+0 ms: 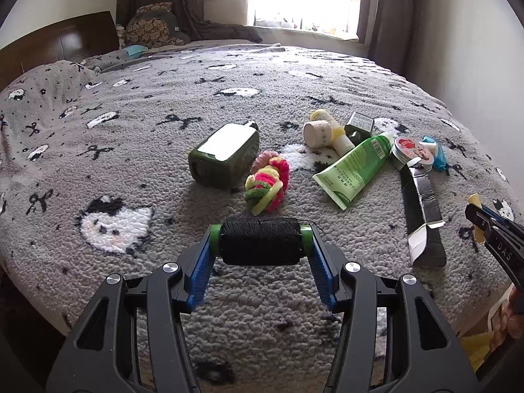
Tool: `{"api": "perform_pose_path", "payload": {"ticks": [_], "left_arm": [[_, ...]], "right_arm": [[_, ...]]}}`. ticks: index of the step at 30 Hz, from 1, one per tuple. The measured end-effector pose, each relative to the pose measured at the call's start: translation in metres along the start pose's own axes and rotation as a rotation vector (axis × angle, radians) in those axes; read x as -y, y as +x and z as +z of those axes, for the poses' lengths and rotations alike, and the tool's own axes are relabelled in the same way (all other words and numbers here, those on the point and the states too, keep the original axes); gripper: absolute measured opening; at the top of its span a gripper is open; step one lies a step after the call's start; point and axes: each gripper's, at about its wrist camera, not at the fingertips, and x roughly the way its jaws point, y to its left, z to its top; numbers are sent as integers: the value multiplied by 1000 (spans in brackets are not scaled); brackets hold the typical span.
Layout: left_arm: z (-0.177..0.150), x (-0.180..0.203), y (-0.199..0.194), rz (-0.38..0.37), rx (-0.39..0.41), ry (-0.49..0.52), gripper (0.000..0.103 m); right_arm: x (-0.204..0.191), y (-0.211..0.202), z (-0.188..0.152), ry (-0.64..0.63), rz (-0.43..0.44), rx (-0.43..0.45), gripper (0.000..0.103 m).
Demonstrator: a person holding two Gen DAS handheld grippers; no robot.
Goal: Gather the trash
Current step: 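Grasp the black thread spool with the left tool while the right tool grasps the yellow cylinder, then carry spool and yellow cylinder down to the bin and open both tools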
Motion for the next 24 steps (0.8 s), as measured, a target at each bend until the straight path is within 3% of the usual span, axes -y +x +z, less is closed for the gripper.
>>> {"api": "perform_pose_path", "payload": {"ticks": [10,15,24], "left_arm": [[10,8,-97,-44,175,-3,51],[5,14,-142,-30,243,5,51],[-32,27,-168,-46,198,62,51]], "right_arm": [[-2,-96,10,-21,49,163,18],[1,-134,6,-24,98,207,18],[0,-166,-34,-88,127,172,18]]}}
